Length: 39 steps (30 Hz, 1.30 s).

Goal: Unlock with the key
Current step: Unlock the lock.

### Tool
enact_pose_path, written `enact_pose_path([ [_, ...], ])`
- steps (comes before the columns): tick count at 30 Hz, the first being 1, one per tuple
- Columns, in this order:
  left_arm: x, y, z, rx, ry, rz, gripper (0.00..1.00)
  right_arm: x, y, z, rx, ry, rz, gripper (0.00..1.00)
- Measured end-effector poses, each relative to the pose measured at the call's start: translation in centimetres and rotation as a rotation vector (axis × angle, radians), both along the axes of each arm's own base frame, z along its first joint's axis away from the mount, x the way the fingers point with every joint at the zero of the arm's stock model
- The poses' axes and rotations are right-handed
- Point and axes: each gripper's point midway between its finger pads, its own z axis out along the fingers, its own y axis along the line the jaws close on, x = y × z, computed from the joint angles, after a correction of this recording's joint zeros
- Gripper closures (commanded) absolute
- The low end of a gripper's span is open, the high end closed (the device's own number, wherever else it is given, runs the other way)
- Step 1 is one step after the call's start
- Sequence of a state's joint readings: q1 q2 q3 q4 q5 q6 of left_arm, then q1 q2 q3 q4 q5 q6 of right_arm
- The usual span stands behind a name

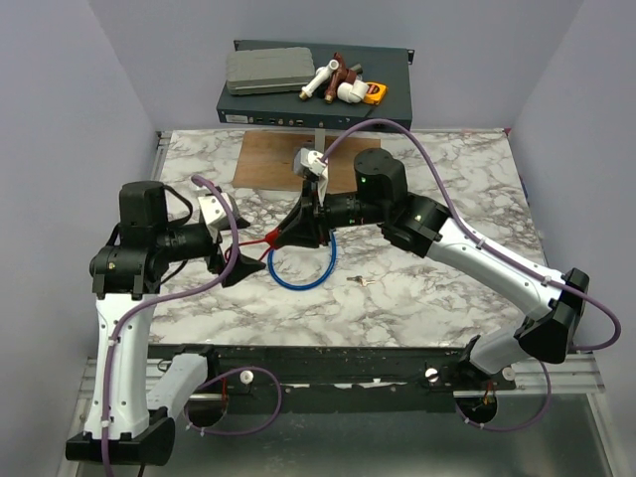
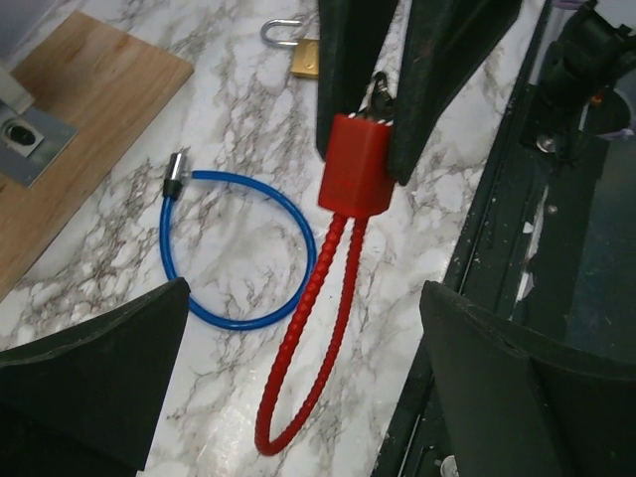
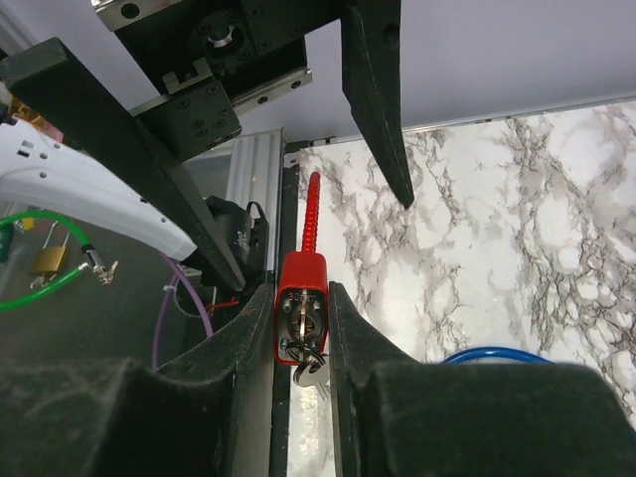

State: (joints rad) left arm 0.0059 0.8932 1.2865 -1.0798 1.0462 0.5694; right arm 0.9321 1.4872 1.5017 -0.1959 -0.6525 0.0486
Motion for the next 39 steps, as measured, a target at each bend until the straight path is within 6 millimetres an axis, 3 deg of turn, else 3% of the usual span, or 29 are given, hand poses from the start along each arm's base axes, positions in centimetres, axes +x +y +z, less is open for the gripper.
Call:
enact_pose_path([
  [3, -0.9, -1.3, 0.2, -0.013, 0.007, -0.076, 0.09, -0.3, 0.0, -0.1, 0.001, 0.002, 0.016, 0.84],
  [7, -2.2, -2.6, -0.3, -0.025, 0.044, -0.165, 0.21, -0.5, 0.1, -0.5, 0.002, 0.008, 0.03, 0.84],
  [10, -2.7, -2.9, -1.1, -0.022, 0.068, -0.186, 0.32, -0.7, 0.1, -0.9, 0.001, 0.013, 0.042, 0.84],
  [21, -3.0, -3.3, -1.0, -0.039, 0.079, -0.21, 0.48, -2.2, 1.1, -1.1, 0.023, 0.021, 0.099, 0.84],
  [24, -3.1, -3.4, -1.0, -0.044, 0.082, -0.219, 0.62, -2.7, 1.4, -1.2, 0.025, 0.025, 0.111, 0.83],
  [29, -3.7, -3.5, -1.0, -0.052, 0.087, -0.231, 0.96, -3.0, 1.8, -1.2, 0.034, 0.021, 0.12, 0.82],
  [39, -4.7, -3.2, -1.1, -0.039, 0.06, -0.224, 1.0, -3.7, 2.1, -1.1, 0.057, 0.054, 0.145, 0.53],
])
